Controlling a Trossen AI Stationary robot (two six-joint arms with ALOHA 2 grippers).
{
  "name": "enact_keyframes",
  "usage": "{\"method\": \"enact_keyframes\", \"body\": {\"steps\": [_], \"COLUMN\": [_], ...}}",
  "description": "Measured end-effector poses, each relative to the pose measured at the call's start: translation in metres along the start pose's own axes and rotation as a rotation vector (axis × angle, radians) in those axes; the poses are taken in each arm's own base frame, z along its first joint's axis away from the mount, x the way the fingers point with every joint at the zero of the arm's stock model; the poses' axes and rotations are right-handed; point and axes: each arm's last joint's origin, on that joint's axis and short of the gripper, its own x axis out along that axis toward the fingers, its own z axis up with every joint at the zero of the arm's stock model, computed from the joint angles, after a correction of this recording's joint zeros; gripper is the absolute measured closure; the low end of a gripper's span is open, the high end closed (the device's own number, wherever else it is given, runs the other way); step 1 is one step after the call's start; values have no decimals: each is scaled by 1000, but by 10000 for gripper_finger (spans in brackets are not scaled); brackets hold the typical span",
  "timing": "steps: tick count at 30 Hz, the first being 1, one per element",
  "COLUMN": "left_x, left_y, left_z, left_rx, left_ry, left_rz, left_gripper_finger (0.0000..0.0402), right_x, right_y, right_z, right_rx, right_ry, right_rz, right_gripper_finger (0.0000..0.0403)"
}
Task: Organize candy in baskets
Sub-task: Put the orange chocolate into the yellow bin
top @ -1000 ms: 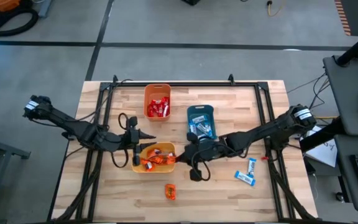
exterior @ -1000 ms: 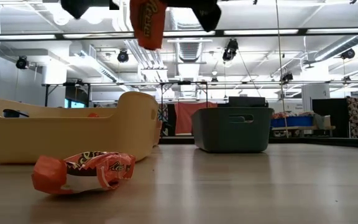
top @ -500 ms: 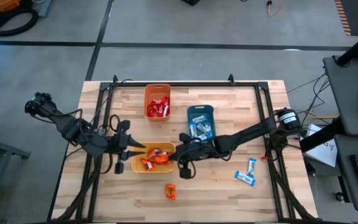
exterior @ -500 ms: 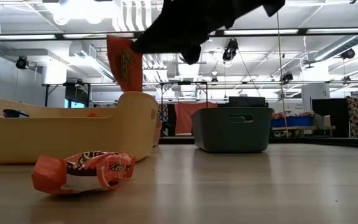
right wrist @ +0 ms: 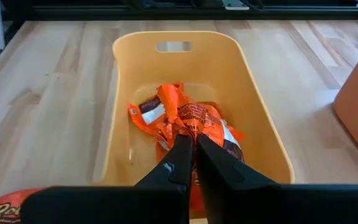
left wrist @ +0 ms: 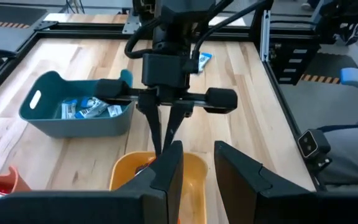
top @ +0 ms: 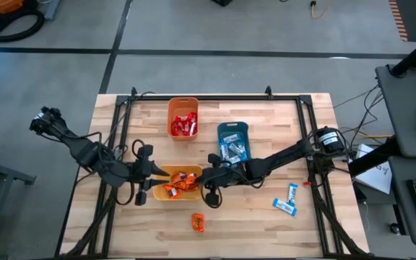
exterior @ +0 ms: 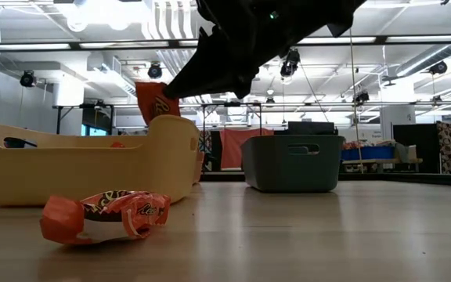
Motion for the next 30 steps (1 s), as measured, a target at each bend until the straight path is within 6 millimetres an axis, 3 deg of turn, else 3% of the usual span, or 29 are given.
{"method": "enact_keyframes", "body": {"steps": [4,17,30], "left_x": [3,20,30], "left_y": [0,-7,-11], "left_z": [-4,-10,-13], "left_rx": [4,31,64], "left_ry": [8,53,69], "left_rz": [3,23,50], "left_gripper_finger": [326,326,326], "right_x": [0,-3,-6], "right_y": [0,-3,-15], "right_z": [0,5,3], "right_rx": [-2,-4,38], "right_ry": [-2,-24,33], "right_rz": [-1,-53,-93], "right_gripper_finger": [368,245,186]}}
